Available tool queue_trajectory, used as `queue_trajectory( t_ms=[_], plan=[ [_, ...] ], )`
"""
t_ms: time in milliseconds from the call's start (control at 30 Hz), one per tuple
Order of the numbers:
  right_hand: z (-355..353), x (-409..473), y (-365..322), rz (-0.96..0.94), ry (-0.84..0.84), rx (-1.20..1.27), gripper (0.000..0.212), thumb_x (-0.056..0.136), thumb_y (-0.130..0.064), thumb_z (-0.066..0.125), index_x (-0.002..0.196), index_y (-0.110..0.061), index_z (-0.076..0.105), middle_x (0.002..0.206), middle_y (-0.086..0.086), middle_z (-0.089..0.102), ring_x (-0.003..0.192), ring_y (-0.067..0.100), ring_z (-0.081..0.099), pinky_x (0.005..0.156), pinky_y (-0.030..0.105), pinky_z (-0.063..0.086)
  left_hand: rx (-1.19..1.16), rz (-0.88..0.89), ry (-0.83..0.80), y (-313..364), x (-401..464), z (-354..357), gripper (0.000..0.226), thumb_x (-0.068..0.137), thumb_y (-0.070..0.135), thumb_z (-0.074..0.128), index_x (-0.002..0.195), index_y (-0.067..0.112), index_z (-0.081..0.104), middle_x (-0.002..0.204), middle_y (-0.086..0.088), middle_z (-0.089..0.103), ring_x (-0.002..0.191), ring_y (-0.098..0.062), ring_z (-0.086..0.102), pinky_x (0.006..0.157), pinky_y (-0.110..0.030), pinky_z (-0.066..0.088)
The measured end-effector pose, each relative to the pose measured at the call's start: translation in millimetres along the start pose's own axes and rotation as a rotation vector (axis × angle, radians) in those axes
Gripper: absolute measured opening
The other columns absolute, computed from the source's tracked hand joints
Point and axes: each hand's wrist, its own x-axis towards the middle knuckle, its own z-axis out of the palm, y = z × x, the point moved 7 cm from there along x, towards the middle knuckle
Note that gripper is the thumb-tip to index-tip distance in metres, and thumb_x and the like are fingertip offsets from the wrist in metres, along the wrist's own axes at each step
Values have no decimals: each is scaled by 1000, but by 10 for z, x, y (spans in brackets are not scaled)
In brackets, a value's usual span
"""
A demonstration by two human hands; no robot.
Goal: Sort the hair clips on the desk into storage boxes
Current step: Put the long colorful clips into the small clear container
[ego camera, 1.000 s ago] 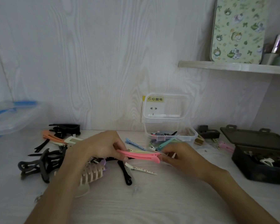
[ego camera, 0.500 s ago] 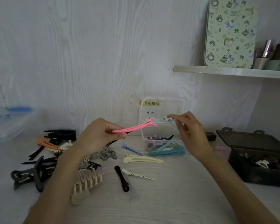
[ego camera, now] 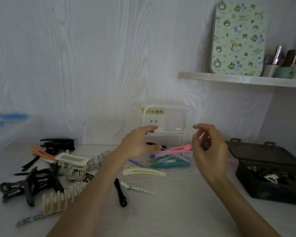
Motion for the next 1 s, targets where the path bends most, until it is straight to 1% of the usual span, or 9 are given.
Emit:
queue_trajectory(
  t_ms=[67, 133, 200, 300, 400, 500, 633, 767, 1000],
  plan=[
    [255, -147, -199, -88, -244, 80, 22, 82, -13, 63, 98, -28, 59, 76, -7, 60, 68, 11, 56, 58, 16, 47, 2, -2, 62, -126, -108, -181, 41, 85, 36, 63, 125, 30, 54, 125, 11, 58, 113, -9, 54, 101, -37, 43],
    [613, -379, -349, -115, -605, 50, 26, 83, -30, 64, 109, -32, 61, 95, -16, 63, 82, 1, 57, 71, 14, 48, 40, -34, 74, -331, -255, -363, 21, 91, 30, 56, 112, 30, 60, 114, 11, 63, 103, -9, 59, 97, -36, 47],
    [901, -673, -331, -60, -963, -41, 55, 82, -50, 59, 133, -35, 42, 125, -23, 45, 110, -8, 42, 100, 16, 36, 117, -107, -60, -564, -430, -409, 23, 95, 20, 49, 114, 29, 58, 121, 9, 59, 111, -11, 55, 100, -29, 43],
    [1058, -913, -284, -146, -1133, -236, 77, 83, -64, 42, 146, -27, 17, 147, -10, 28, 133, 4, 24, 114, 24, 19, 264, -237, -243, -910, -640, -405, 34, 98, 14, 41, 127, 27, 53, 143, 7, 42, 129, -11, 40, 105, -21, 29],
    [1088, -897, -291, -274, -1028, -318, 72, 81, -67, 34, 140, -26, 35, 135, -6, 43, 124, 8, 37, 105, 24, 29, 275, -256, -287, -974, -682, -451, 33, 97, 10, 42, 119, 23, 62, 147, 5, 38, 134, -11, 34, 108, -20, 24],
    [1087, -849, -331, -349, -950, -217, 32, 91, -42, 47, 118, -30, 59, 105, -8, 54, 97, 5, 47, 83, 23, 40, 368, -250, -301, -924, -680, -435, 39, 93, 7, 44, 125, 25, 58, 150, 5, 33, 137, -12, 30, 111, -22, 24],
    [1092, -839, -303, -344, -993, -169, 25, 95, -36, 44, 107, -18, 58, 99, -1, 55, 90, 9, 49, 79, 25, 41, 345, -102, -122, -684, -509, -323, 45, 97, 13, 39, 139, 29, 39, 151, 8, 31, 138, -12, 28, 112, -25, 23],
    [1005, -784, -355, -359, -920, -142, 27, 96, -38, 39, 110, -21, 55, 102, -3, 58, 90, 9, 52, 78, 27, 43, 402, -79, -266, -623, -383, 83, 44, 96, 18, 39, 137, 32, 42, 146, -1, 42, 134, -20, 38, 110, -35, 33],
    [464, -25, -257, -302, -249, -261, 23, 94, -20, 46, 112, -15, 59, 87, -1, 57, 75, 13, 51, 68, 23, 32, 567, -11, -85, -460, -434, -77, 22, 87, 27, 57, 106, 31, 67, 113, 8, 65, 104, -13, 59, 80, -23, 39]
  ],
)
